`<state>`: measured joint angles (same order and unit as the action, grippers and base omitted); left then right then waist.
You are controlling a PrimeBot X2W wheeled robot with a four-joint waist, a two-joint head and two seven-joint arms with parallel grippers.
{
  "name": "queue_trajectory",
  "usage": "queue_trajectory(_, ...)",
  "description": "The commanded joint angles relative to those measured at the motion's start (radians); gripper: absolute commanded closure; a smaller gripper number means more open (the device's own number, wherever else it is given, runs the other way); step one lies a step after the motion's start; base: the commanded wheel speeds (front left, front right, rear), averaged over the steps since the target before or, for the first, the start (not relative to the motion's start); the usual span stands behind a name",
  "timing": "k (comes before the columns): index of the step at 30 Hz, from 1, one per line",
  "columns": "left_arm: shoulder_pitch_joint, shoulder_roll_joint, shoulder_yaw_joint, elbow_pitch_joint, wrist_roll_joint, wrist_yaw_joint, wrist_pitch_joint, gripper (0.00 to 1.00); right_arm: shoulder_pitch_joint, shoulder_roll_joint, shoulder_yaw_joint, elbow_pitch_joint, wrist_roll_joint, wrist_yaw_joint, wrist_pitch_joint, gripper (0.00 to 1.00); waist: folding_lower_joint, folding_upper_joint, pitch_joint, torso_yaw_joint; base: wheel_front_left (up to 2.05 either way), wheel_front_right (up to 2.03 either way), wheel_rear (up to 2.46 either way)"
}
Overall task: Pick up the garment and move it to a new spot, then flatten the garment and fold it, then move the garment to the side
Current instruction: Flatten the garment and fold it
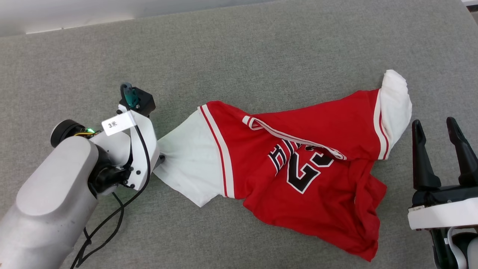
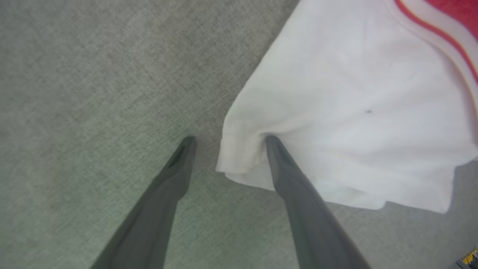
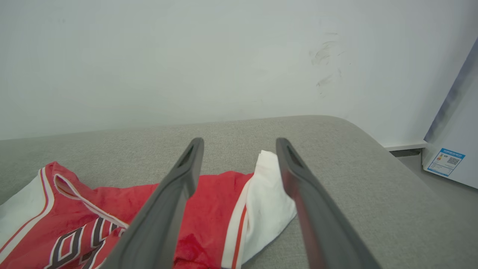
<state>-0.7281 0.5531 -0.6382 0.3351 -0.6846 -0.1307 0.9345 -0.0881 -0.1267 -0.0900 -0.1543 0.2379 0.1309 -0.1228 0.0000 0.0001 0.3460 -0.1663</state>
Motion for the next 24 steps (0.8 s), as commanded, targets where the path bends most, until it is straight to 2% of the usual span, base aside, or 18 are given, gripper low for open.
queue_trajectory(1,0.038,-0.008,-0.036,0.035,-0.016,0.002,0.028,1.00,-0.018,0.006,-0.002,0.001,-0.009,0.000,-0.003,0.00,0.0000,-0.0001,0.003,-0.002,0.00,0.00,0.00)
queue_trajectory(7,0.026,0.021,-0.022,0.063,0.001,0.008,-0.031,1.00,-0.017,0.005,-0.008,-0.002,-0.018,0.000,0.006,0.00,0.0000,-0.0001,-0.001,0.006,0.00,0.00,0.00)
queue_trajectory(13,-0.027,0.028,0.031,0.098,0.056,0.036,-0.236,1.00,-0.007,0.002,-0.011,-0.004,-0.032,0.000,0.039,0.00,0.0000,-0.0001,-0.020,0.030,0.00,0.00,0.00)
queue_trajectory(18,-0.047,0.031,0.063,0.160,0.078,0.060,-0.355,1.00,0.004,0.003,-0.009,-0.011,-0.040,0.000,0.070,0.00,0.0000,-0.0001,-0.035,0.049,0.00,0.00,0.00)
queue_trajectory(24,-0.014,0.040,0.052,0.226,0.088,0.044,-0.414,1.00,0.019,0.004,-0.012,-0.013,-0.045,0.000,0.109,0.00,0.0000,-0.0001,-0.049,0.069,0.00,0.00,0.00)
